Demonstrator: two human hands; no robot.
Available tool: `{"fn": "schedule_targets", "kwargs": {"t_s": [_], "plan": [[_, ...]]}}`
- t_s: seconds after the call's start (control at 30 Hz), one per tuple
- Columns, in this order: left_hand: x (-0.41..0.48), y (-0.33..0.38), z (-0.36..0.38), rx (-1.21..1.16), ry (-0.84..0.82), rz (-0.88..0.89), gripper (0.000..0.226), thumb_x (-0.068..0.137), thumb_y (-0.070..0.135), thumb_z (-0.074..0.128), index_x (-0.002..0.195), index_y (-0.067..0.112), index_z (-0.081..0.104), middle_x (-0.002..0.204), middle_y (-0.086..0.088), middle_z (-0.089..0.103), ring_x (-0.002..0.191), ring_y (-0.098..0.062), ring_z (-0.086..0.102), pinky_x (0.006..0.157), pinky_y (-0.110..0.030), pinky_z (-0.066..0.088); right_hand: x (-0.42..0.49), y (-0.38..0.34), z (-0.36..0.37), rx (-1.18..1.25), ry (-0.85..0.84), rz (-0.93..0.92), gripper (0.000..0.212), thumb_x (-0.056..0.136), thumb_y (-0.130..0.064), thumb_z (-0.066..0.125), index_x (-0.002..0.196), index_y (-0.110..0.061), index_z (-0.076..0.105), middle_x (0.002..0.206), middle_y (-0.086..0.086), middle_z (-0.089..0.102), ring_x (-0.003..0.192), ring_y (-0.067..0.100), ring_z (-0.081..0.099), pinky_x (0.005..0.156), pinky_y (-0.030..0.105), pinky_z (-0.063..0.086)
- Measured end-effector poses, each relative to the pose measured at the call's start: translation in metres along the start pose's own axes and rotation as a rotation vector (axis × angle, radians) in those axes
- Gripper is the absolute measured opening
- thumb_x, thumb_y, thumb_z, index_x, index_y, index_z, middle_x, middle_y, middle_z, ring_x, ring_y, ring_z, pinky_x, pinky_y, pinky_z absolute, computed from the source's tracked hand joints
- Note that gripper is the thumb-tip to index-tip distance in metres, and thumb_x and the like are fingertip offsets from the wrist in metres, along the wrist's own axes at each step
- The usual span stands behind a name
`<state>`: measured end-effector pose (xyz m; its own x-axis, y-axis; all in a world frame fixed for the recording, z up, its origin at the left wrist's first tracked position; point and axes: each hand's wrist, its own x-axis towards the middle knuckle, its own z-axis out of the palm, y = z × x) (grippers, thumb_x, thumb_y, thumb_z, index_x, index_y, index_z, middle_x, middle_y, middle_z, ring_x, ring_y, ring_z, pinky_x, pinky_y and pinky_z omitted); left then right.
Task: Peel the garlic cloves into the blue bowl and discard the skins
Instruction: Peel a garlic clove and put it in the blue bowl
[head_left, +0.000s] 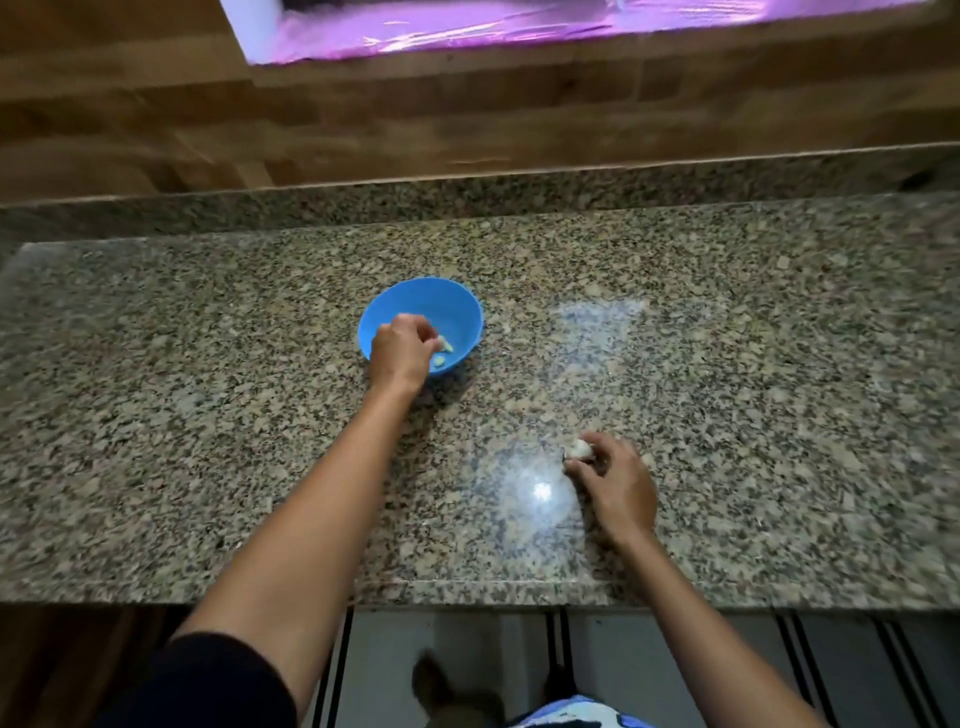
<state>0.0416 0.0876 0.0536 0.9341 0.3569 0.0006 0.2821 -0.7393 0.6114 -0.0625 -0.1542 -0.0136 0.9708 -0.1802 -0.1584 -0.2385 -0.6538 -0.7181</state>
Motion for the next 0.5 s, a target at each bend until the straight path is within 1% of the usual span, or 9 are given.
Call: {"fn": "schedule_targets", "kwargs": {"t_s": [0.07,0.1,0.17,0.2,0.27,0.33,0.37,0.43,0.5], "plan": [[0.007,-0.006,0.007,0.145,-0.123,-0.061,0.015,0.083,0.014,0.069,0.097,0.012,0.073,0.103,-0.011,0.071,0.099,-0.026,0.065,0.087,-0.033,0.049,0.001,-0.001,-0.002,0.029,-0.004,-0.005,0.037,0.081,-0.030,0.071,0.116,-0.024,0.063,0.104,-0.004,0.061,0.091,0.012,0.058,0.065,0.021,0.044],[0.004,-0.003,0.007,0.132,-0.093,-0.031,0.018,0.086,0.014,0.066,0.103,0.013,0.072,0.109,-0.009,0.070,0.102,-0.025,0.063,0.088,-0.030,0.047,0.001,-0.001,-0.003,0.099,-0.014,-0.015,0.036,0.080,-0.029,0.072,0.114,-0.023,0.064,0.101,-0.004,0.062,0.088,0.010,0.059,0.065,0.018,0.045],[-0.014,0.012,0.002,-0.032,0.032,0.128,0.023,0.089,0.013,0.062,0.110,0.012,0.070,0.111,-0.002,0.069,0.100,-0.018,0.064,0.085,-0.017,0.043,-0.002,-0.007,-0.002,0.370,-0.055,0.008,0.029,0.080,-0.027,0.071,0.107,-0.019,0.066,0.094,-0.007,0.062,0.082,0.007,0.060,0.064,0.015,0.047],[-0.029,0.021,0.000,-0.162,0.042,0.187,0.022,0.089,0.012,0.062,0.110,0.011,0.070,0.107,0.001,0.069,0.096,-0.014,0.065,0.081,-0.010,0.042,-0.005,-0.012,-0.001,0.559,-0.101,0.063,0.025,0.080,-0.030,0.068,0.102,-0.018,0.067,0.092,-0.006,0.064,0.080,0.009,0.061,0.064,0.019,0.049],[-0.064,0.028,0.005,-0.415,-0.163,0.174,0.022,0.088,0.010,0.064,0.109,0.010,0.069,0.105,0.003,0.068,0.094,-0.011,0.065,0.080,-0.009,0.047,-0.011,-0.025,0.001,0.903,-0.251,0.256,0.026,0.087,-0.036,0.056,0.097,-0.015,0.068,0.090,0.002,0.069,0.074,0.017,0.064,0.065,0.031,0.051],[-0.095,0.022,0.016,-0.564,-0.432,0.045,0.025,0.086,0.010,0.066,0.111,0.012,0.068,0.110,-0.001,0.068,0.100,-0.015,0.065,0.081,-0.022,0.055,-0.015,-0.033,0.005,1.103,-0.360,0.384,0.028,0.094,-0.034,0.048,0.102,-0.014,0.065,0.097,0.002,0.071,0.082,0.019,0.067,0.075,0.039,0.053],[-0.105,0.017,0.022,-0.621,-0.504,-0.008,0.028,0.085,0.010,0.067,0.113,0.013,0.066,0.112,-0.003,0.068,0.102,-0.015,0.065,0.083,-0.027,0.055,-0.015,-0.037,0.007,1.135,-0.379,0.394,0.028,0.095,-0.032,0.045,0.104,-0.013,0.064,0.101,0.001,0.071,0.089,0.017,0.066,0.081,0.040,0.052],[-0.113,0.009,0.029,-0.707,-0.518,-0.057,0.034,0.082,0.008,0.069,0.115,0.012,0.065,0.113,-0.007,0.068,0.100,-0.013,0.066,0.086,-0.029,0.054,-0.017,-0.042,0.010,1.190,-0.391,0.405,0.026,0.096,-0.029,0.043,0.101,-0.014,0.064,0.098,0.000,0.071,0.095,0.015,0.064,0.082,0.038,0.052],[-0.117,0.005,0.030,-0.752,-0.477,-0.053,0.032,0.080,0.005,0.071,0.110,0.015,0.066,0.106,-0.005,0.070,0.088,-0.003,0.067,0.081,-0.020,0.053,-0.019,-0.046,0.013,1.221,-0.419,0.425,0.024,0.097,-0.026,0.042,0.099,-0.016,0.064,0.091,-0.002,0.072,0.094,0.015,0.063,0.082,0.038,0.051]]}}
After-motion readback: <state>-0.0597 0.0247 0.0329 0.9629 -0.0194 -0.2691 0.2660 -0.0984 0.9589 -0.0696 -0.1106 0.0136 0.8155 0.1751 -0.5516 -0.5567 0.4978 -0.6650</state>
